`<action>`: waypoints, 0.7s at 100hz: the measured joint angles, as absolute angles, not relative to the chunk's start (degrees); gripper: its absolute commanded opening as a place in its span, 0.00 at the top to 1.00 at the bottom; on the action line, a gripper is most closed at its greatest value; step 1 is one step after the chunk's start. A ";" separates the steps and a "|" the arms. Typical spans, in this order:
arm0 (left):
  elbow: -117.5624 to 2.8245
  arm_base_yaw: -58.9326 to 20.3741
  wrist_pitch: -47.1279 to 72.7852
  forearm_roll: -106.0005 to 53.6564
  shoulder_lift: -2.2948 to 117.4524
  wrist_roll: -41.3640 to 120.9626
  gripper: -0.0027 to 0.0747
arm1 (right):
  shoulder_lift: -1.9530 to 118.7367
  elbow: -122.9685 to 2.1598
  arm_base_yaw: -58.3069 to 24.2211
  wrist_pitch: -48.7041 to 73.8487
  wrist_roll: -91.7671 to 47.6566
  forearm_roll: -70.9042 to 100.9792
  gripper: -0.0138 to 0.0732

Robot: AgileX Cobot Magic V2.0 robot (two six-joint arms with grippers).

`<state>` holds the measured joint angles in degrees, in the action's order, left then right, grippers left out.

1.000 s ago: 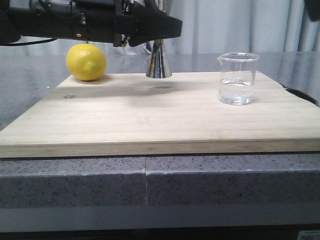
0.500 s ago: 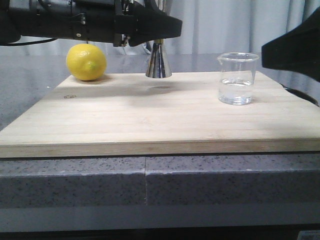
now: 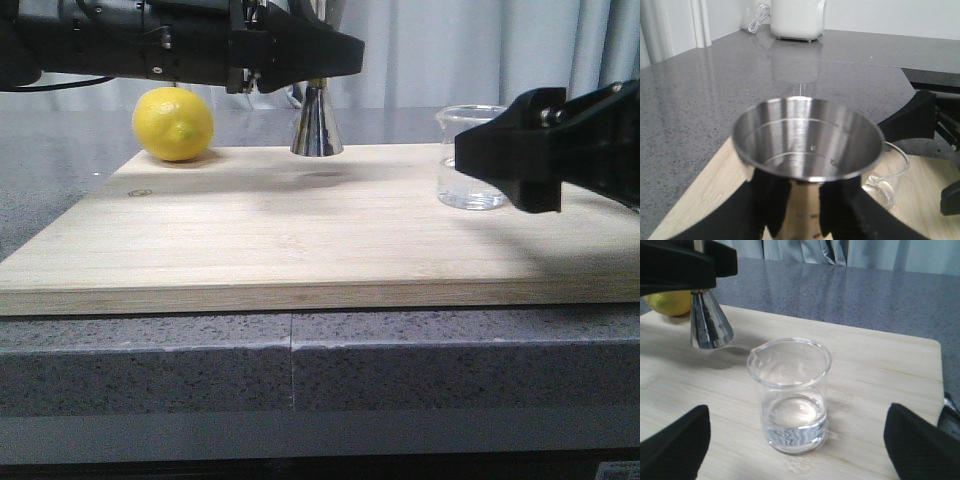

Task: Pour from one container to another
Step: 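Reach the right gripper to the glass beaker and grasp it, then lift the beaker with the right gripper over the held jigger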

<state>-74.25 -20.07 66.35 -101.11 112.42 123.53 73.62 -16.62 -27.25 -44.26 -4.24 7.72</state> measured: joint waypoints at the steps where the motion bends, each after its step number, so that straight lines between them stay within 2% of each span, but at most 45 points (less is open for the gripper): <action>1: -74.25 -20.07 66.35 -101.11 112.42 123.53 0.66 | 73.90 -16.62 -27.25 -44.53 -4.24 7.54 0.11; 33: -74.25 -20.07 66.35 -101.11 112.42 123.53 0.66 | 83.12 -21.30 -27.25 -47.27 -2.25 6.32 0.11; 70: -74.25 -20.07 66.43 -101.11 112.42 123.53 0.66 | 86.51 -24.45 -27.47 -46.55 -2.12 6.20 0.13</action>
<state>-74.25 -20.07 66.43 -101.11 112.42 123.53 86.51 -24.45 -27.47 -46.55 -2.12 6.20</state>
